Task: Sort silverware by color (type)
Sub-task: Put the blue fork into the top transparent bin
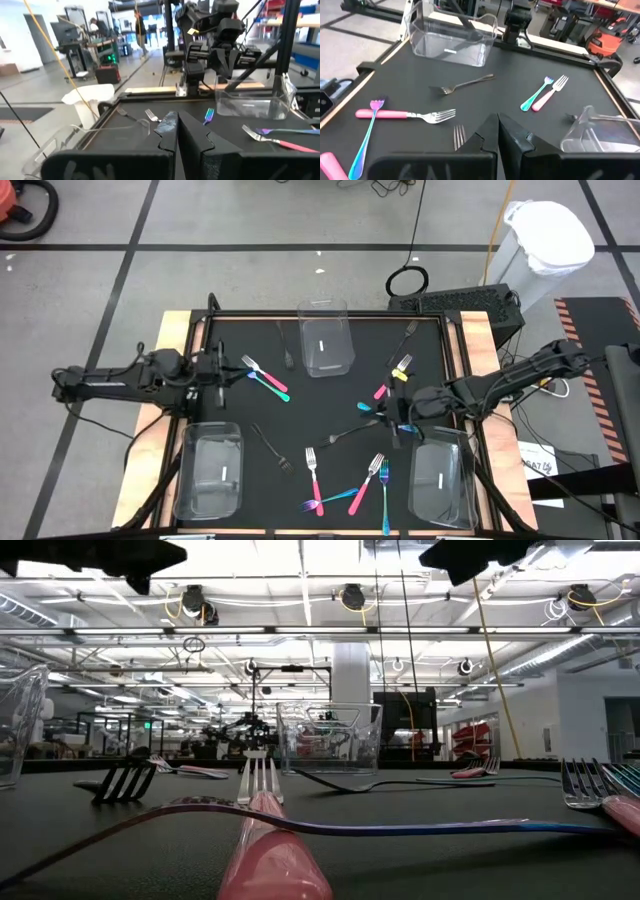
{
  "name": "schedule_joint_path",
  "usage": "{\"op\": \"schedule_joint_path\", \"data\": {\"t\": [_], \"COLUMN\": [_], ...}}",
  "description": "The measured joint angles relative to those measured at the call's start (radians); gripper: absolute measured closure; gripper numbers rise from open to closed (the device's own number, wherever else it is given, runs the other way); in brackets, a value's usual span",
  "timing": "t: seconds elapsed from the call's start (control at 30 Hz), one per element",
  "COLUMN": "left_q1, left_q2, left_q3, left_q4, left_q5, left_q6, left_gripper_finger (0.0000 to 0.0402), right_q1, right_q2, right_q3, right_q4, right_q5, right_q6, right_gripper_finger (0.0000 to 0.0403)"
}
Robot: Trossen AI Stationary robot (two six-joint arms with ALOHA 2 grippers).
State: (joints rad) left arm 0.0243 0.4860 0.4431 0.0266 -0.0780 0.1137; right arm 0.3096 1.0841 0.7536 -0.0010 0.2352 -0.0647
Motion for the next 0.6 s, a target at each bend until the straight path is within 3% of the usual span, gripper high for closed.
{"op": "schedule_joint_path", "data": {"t": [0.37, 0.6], "left_q1": [-0.067, -0.087], "left_q2": [0.207, 0.309], "left_q3": [0.067, 0.100], "left_q4": [0.072, 0.070], "left_q5": [-0.001, -0.010], "left_q6": [0.090, 0.138], "left_gripper_finger": [0.0384, 0.0384], "right_q1": [0.000, 0.000], "right_q2": [0.027, 0.027], "right_q3": [0.000, 0.000], "right_q4": [-0.014, -0.117], "right_q5": [0.000, 0.022], "right_q6": [0.001, 0.027], "right_gripper_finger": [0.0402, 0.0402]}}
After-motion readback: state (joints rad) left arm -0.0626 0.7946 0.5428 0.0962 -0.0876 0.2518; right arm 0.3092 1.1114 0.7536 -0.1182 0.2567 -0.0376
